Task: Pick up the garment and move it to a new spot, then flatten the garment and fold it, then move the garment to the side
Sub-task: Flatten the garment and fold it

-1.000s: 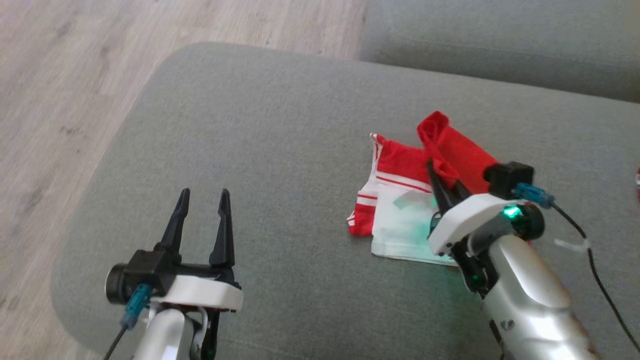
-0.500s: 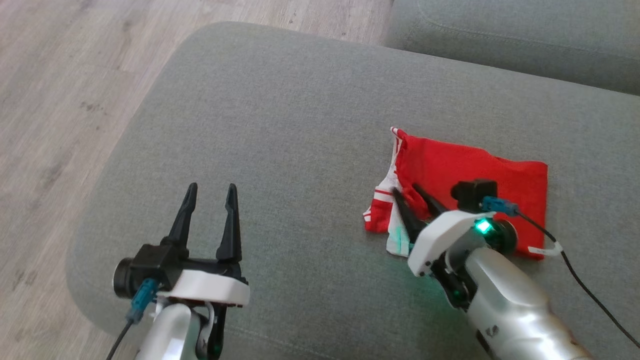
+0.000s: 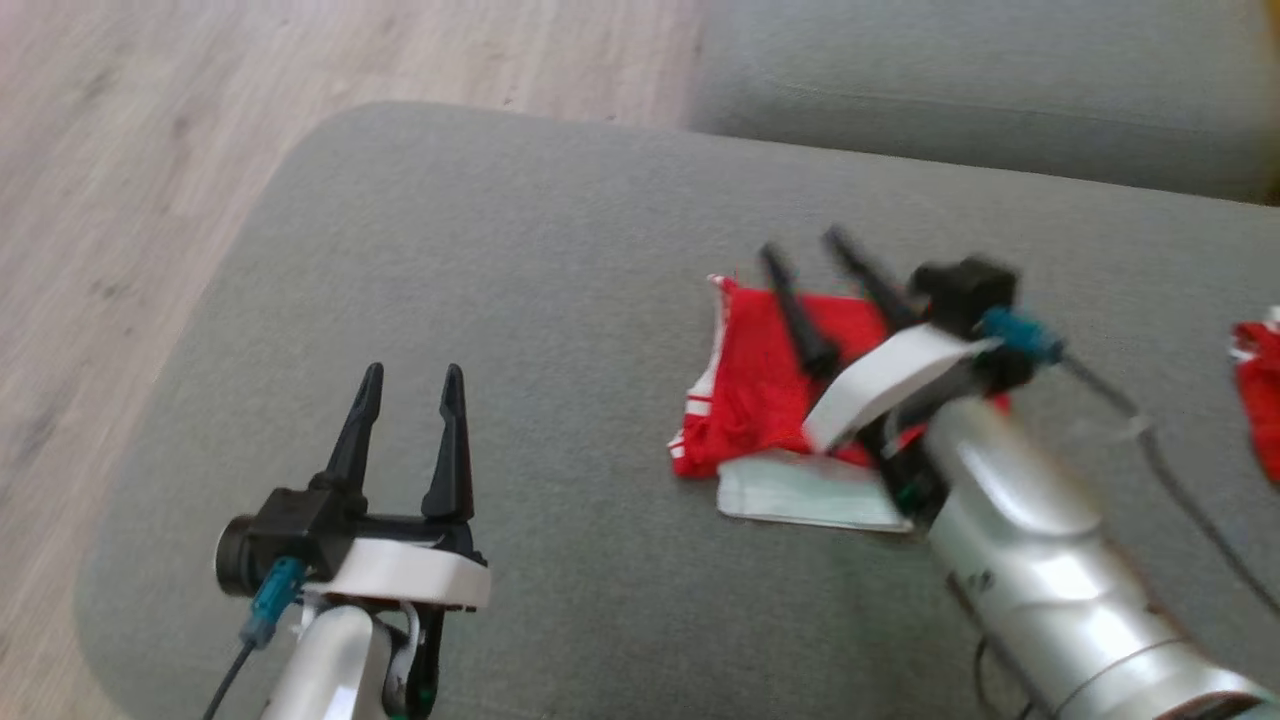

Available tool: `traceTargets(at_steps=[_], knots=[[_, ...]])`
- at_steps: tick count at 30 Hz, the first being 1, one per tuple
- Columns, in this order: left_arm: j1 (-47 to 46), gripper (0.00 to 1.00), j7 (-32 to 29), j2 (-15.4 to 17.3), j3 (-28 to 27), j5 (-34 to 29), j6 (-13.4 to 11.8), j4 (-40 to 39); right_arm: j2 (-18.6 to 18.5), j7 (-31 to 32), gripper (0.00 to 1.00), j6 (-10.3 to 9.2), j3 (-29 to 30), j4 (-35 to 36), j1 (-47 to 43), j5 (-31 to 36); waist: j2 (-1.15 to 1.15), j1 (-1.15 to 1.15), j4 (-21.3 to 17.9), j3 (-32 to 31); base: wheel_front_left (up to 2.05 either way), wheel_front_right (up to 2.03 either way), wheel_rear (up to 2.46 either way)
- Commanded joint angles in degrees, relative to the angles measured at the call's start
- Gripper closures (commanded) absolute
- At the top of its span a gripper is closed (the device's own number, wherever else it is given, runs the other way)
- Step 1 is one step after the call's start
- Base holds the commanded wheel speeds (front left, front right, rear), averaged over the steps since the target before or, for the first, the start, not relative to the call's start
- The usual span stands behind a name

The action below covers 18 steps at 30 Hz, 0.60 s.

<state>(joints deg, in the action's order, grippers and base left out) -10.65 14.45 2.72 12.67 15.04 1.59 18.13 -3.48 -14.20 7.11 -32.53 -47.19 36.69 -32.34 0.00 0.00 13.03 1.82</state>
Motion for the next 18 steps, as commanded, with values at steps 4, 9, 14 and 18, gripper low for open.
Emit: traceTargets(at_steps=[4, 9, 14, 18], knots=[[-1.33, 0.0, 0.55, 0.19, -2.52, -0.96, 0.24, -2.72, 0.6, -0.77, 0.0, 0.37, 15.86, 7.29, -2.05, 14.7, 0.0, 0.0, -3.34, -1.98, 0.0, 0.0, 0.0], [-0.19, 0.0, 0.55, 0.18, -3.18, -1.2, 0.03, -3.26, 0.6, -0.78, 0.0, 0.37, 29.04, 17.36, -12.94, 23.89, 0.0, 0.0, -5.71, -2.57, 0.0, 0.0, 0.0], [1.23, 0.0, 0.55, 0.17, -3.95, -1.43, -0.11, -3.71, 0.6, -0.79, 0.0, 0.37, 32.97, 23.72, -21.26, 27.01, 0.0, 0.0, -8.07, -2.75, 0.0, 0.0, 0.0], [2.39, 0.0, 0.55, 0.17, -4.17, -1.79, -0.14, -3.89, 0.6, -0.79, 0.0, 0.37, 34.79, 27.51, -26.91, 27.07, 0.0, 0.0, -9.24, -2.86, 0.0, 0.0, 0.0]])
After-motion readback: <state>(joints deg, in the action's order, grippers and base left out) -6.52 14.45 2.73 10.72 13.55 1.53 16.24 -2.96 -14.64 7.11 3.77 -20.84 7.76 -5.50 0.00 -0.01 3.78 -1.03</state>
